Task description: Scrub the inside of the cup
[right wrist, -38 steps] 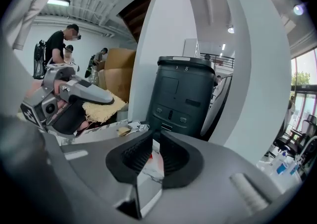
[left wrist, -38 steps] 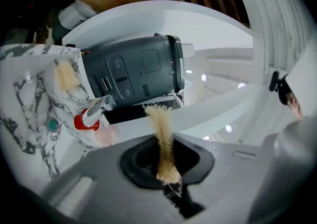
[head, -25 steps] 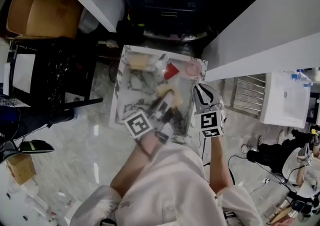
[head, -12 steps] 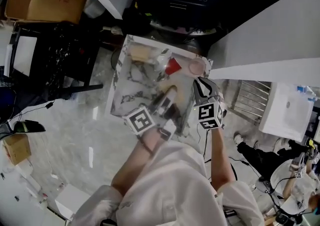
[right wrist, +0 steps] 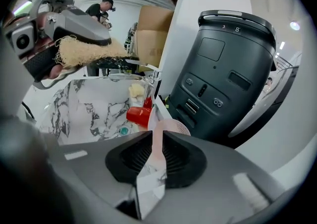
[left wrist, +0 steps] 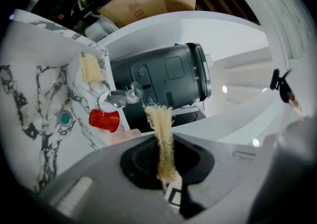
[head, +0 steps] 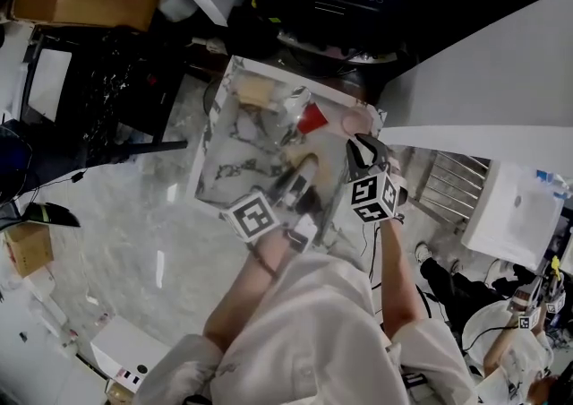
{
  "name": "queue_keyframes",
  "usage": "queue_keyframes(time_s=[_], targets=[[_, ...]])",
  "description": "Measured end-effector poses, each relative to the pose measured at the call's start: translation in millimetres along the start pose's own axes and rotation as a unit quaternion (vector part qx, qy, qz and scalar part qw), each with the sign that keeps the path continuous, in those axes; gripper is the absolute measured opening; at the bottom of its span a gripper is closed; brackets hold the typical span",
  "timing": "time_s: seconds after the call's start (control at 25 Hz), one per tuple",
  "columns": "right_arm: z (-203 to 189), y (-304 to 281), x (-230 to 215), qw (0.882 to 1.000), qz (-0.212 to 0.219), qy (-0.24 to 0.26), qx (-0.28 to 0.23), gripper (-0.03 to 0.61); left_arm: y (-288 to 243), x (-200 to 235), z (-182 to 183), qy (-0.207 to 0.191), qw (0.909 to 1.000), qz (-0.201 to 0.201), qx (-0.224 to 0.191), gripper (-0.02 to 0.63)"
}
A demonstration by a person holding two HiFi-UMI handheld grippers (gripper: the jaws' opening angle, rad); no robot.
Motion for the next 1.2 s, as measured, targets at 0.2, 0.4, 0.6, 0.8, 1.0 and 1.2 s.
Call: queue_keyframes(time_s=[0.2, 0.4, 0.6, 0.8, 1.0, 1.2], targets=[[-0.5, -12.8, -0.9, 1.0, 0.022, 0.015, 0.009, 0.069, 1.6, 8.0, 1.3, 0.008, 0.9997, 0.024, -0.006, 0.025], [-5.2, -26.1, -0.9, 0.998, 0.035, 0.03, 0.029, 0.069, 2.2, 12.5, 2.7, 0.013, 0.9991, 0.039, -0.011, 0.025], [-7.6, -35.8, 0.1, 0.998, 0.041, 0.029, 0.045, 0.069, 6.4, 12.8, 5.3, 0.007, 0.9989, 0.046, -0.009, 0.025], [-9.4, -42.6, -1.0, 0.997, 0.038, 0.042, 0.059, 0.064, 11.4, 10.8, 9.8, 0.003, 0.9993, 0.036, -0.013, 0.025], [-6.9, -42.8, 2.9, 0.995, 0.067, 0.034, 0.072, 0.02, 20.3, 8.8, 15.0, 0.002, 0.9994, 0.031, -0.014, 0.025], [-3.1, -34.6, 12.3, 0.995, 0.072, 0.021, 0.067, 0.016, 29.9, 4.4, 19.1, -0.007, 0.9997, 0.019, -0.011, 0.025]])
Point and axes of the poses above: the fingertips, and each gripper's own axes: y backward along the fingers, x to its left, z out of its top, the point moved 4 cm from there along y, backward along the fingers, and after that the axes turned 3 degrees about z, right-handed, at the moved point
